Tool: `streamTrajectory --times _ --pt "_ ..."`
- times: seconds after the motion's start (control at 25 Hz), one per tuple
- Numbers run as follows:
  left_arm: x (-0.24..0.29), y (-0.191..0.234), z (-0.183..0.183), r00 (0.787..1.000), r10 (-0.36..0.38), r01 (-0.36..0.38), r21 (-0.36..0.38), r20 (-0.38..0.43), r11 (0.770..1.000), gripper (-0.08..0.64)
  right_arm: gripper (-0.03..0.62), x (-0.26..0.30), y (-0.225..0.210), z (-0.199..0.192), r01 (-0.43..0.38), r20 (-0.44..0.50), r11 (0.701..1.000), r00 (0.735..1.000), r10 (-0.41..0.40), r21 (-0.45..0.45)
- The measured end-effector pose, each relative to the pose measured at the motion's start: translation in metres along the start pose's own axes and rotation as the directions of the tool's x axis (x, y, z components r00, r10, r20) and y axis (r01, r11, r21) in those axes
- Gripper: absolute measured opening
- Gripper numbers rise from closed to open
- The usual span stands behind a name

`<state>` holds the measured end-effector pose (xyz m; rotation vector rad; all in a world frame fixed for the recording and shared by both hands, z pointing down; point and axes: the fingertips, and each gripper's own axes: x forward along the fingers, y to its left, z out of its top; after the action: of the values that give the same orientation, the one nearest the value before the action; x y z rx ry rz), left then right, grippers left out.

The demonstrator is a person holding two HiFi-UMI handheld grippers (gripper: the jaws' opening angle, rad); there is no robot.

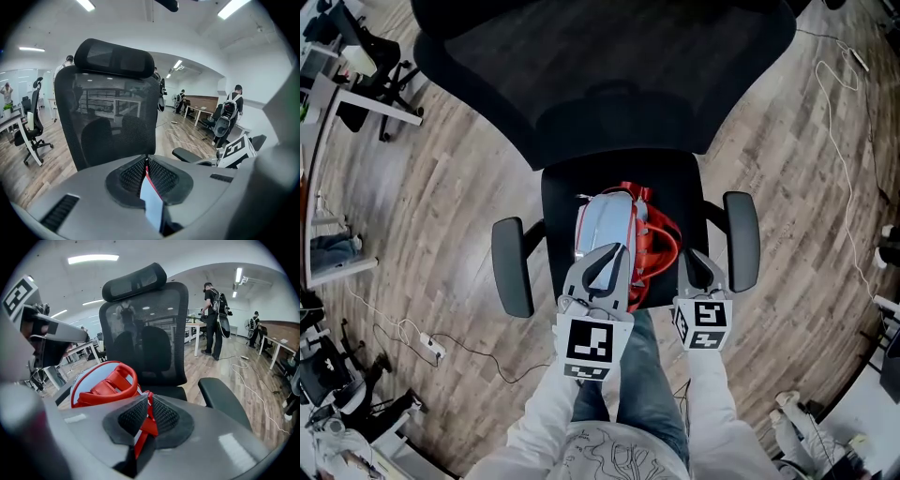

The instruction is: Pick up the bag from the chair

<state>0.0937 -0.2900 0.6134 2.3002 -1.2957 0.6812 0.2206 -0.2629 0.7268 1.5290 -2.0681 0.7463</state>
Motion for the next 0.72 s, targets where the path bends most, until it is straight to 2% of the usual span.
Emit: streamTrajectory --times 0.36,0.56,0.72 --pt "0.007 -0.014 -0.012 0.996 -0.088 0.089 0.004 -0.034 0.996 0.015 0.04 -0.008 0.018 0.033 -0.055 0.063 0.998 0.996 0.056 -0.026" --pt "0.006 -0.021 -0.023 0.983 -0.17 0.172 0.022 -0.063 0.985 0.099 0.038 -0.017 0.037 0.058 -0.108 0.109 0.992 0.987 0.115 -0.069" --pt "0.003 -0.031 -0.029 0.958 -0.272 0.276 0.034 -0.086 0.961 0.146 0.038 -0.017 0.051 0.068 -0.132 0.114 0.985 0.983 0.144 -0.107"
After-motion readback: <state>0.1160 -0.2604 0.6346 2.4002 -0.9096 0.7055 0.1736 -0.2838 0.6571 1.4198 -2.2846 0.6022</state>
